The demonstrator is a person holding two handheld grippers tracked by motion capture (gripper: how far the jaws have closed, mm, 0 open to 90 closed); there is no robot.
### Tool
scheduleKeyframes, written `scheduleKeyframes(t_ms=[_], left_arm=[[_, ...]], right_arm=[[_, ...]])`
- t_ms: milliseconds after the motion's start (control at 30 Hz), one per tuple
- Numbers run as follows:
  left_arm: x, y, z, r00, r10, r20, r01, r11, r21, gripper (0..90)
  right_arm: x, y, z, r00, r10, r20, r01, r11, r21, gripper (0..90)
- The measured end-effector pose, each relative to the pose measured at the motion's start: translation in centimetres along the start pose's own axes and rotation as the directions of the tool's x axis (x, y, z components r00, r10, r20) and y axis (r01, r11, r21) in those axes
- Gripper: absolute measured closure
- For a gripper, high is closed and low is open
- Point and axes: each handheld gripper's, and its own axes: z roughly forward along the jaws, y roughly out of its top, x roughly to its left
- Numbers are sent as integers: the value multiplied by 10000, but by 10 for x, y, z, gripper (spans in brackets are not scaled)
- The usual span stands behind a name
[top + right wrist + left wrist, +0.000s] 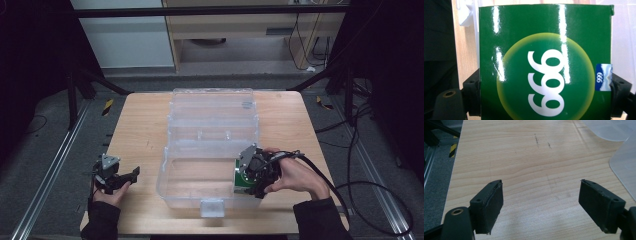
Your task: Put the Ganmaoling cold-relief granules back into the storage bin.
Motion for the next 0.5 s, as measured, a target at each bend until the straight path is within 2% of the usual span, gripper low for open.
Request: scheduleKeyframes(t_ms=[133,333,500], left_arm=[[0,0,0,10000,-13,4,13,10000,-32,191],[0,0,0,10000,7,3,-7,10000,-3,191],[0,0,0,10000,18,11,-18,10000,-5,191]], right_arm=[[-1,0,5,9999,107,-106,-106,9999,103,157],[-2,-5,12,9994,290,-186,-292,9995,-105,154],[-2,-5,17,9998,196,-58,-196,9998,-2,148]])
